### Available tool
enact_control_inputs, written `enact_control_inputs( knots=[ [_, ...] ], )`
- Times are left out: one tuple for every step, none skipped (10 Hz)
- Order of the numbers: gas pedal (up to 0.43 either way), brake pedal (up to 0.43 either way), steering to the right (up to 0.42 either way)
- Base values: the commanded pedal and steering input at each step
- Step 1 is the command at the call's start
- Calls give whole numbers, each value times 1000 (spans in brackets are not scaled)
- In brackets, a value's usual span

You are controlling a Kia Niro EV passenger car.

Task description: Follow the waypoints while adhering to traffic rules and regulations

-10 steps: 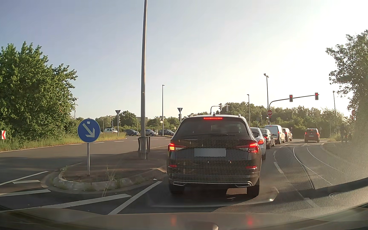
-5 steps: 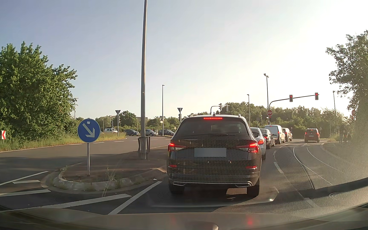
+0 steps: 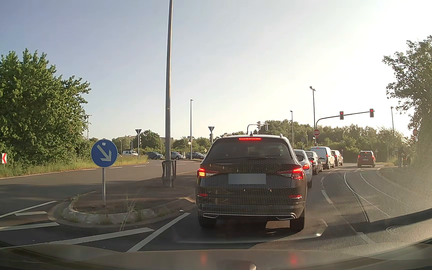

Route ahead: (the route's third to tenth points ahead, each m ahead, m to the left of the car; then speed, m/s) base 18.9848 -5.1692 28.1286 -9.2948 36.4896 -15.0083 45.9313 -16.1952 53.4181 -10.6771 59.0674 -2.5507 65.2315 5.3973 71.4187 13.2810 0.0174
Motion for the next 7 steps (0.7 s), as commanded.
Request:
enact_control_inputs(
  knots=[
    [0, 427, 52],
    [0, 421, 52],
    [0, 427, 52],
    [0, 421, 52],
    [0, 421, 52],
    [0, 421, 52],
    [0, 421, 52]
  ],
)
